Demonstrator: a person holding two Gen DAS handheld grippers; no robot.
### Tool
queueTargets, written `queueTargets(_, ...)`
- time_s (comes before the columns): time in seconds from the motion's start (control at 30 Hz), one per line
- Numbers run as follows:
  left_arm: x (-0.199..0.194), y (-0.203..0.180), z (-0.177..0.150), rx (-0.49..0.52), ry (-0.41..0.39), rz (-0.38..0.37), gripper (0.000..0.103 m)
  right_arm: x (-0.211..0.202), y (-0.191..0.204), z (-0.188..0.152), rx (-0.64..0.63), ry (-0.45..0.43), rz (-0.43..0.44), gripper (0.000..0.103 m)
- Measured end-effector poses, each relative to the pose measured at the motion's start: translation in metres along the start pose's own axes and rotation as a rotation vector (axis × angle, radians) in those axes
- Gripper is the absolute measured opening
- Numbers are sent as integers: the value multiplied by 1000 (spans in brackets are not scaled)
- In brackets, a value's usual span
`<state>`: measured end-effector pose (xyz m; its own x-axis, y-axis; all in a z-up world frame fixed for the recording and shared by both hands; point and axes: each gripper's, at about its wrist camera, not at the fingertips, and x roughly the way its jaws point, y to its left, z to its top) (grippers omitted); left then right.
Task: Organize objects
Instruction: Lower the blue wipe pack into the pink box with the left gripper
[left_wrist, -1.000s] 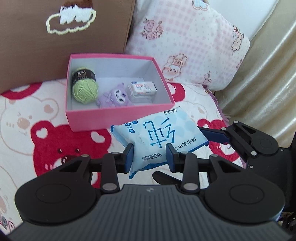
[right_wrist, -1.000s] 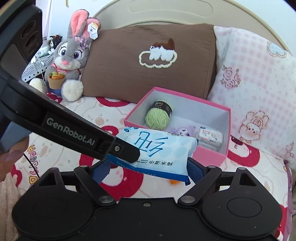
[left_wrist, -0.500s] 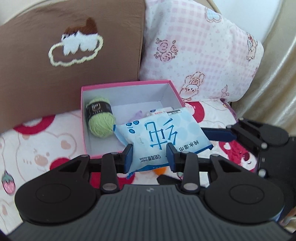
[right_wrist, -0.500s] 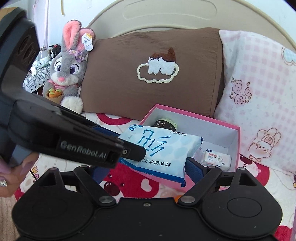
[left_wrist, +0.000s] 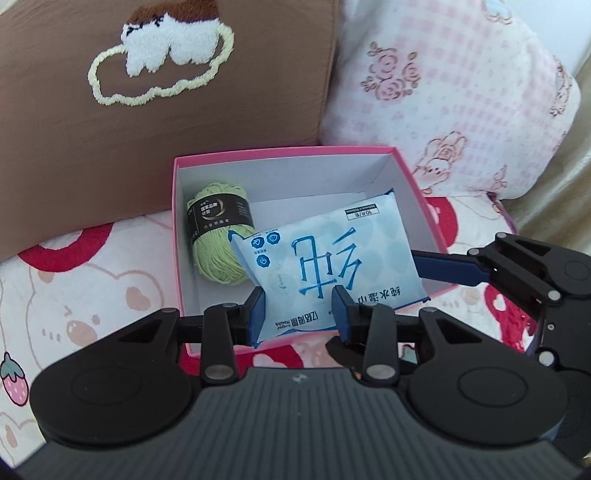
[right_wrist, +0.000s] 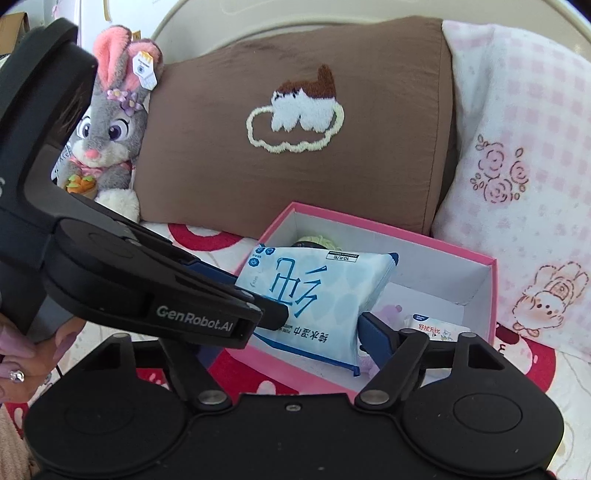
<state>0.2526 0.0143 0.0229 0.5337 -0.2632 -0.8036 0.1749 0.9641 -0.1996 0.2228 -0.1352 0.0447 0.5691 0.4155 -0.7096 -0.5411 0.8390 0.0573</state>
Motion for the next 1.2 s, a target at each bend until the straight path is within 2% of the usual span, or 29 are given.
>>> queueTargets(0.07, 10, 6, 2, -9, 5, 13, 36, 12, -5, 0, 5, 21, 6, 67)
queueTargets(0.23, 41, 19, 6, -41, 62, 22, 36, 42, -16, -6, 30, 66, 13, 59)
queueTargets(0.53, 80, 27, 7, -63, 119, 28, 36, 72, -30, -17, 62, 95, 37, 59)
queueTargets(0.7, 87, 27, 3, -36, 137, 12, 34, 74, -55, -31, 129, 76, 106, 52)
queueTargets(0.77, 89, 27, 2, -28, 149, 11, 33, 81, -61, -34, 160, 86, 113, 45)
queueTargets(1.0, 101, 25, -3, -25, 153, 49, 32, 98, -69, -38, 220, 112, 96, 30)
queueTargets(1.2, 106, 24, -9, -36, 170, 50, 32, 108, -75, -46, 295, 139, 89, 28)
